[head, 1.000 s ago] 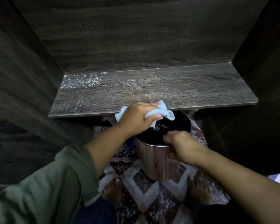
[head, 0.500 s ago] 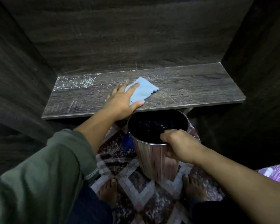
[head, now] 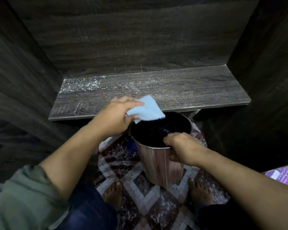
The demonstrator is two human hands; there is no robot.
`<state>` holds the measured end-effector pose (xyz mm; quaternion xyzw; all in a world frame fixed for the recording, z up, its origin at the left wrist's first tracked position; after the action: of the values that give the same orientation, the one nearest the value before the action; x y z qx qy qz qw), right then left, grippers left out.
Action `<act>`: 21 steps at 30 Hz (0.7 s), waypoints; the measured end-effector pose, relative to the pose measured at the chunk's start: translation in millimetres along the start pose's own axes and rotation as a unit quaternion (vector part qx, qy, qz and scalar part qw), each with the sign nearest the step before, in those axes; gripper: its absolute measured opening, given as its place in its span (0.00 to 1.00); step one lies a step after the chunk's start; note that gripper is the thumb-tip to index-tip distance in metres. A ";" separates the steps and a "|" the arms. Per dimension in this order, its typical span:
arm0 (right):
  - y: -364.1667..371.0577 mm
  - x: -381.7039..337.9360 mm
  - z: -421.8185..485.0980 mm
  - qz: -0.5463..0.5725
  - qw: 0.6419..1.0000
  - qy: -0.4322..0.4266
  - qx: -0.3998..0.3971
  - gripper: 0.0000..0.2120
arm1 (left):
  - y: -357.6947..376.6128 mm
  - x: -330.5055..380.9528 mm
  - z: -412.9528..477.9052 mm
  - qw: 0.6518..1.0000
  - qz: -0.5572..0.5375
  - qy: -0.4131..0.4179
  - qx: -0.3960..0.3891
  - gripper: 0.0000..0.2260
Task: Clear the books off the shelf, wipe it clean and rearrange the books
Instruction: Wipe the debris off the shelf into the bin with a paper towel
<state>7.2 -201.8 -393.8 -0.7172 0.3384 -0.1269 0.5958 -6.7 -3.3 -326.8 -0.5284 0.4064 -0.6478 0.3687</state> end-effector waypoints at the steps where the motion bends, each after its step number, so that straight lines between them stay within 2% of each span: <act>1: -0.4 -1.4 0.1 -0.004 1.000 0.000 0.000 0.15 | -8.4 0.8 -2.6 0.998 0.009 -0.019 0.051 0.19; 3: -2.7 -4.2 0.4 -0.008 1.000 -0.001 0.007 0.15 | -17.3 7.1 -7.4 0.990 0.038 -0.037 0.134 0.20; 4: -4.0 -5.3 0.7 -0.011 1.000 0.000 0.010 0.14 | -15.9 10.1 -9.5 0.986 0.063 -0.046 0.147 0.20; 8: -6.6 -8.9 3.1 -0.036 0.999 0.006 0.021 0.15 | 15.0 -2.1 -16.6 0.988 0.107 -0.082 0.075 0.20; 9: -6.8 -9.6 3.9 -0.040 0.999 0.006 0.023 0.15 | 16.8 -2.7 -18.1 0.988 0.108 -0.078 0.079 0.20; 13: -6.5 -11.9 7.3 -0.039 0.999 0.008 0.025 0.15 | 2.7 4.9 -17.5 0.973 0.126 -0.068 0.180 0.19; 17: -4.1 -16.2 12.9 -0.039 0.999 0.003 0.026 0.15 | 17.7 -5.7 -15.6 0.984 0.096 -0.109 0.103 0.19; 21: -4.3 -21.6 19.7 -0.031 0.999 -0.001 0.031 0.14 | -10.9 -30.5 -16.8 0.966 0.077 -0.149 0.199 0.19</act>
<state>4.2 -172.7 -390.0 -0.7083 0.3116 -0.1555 0.6140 -18.6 31.1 -330.4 -0.5021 0.2494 -0.5992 0.5715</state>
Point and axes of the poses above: each hand's wrist, its own z-axis towards the middle knuckle, its own y-axis out of the palm, x = y × z, the point moved 6 cm from there along z, towards the middle knuckle, and after that the axes turned 5 degrees about y, right-handed, at the moved point
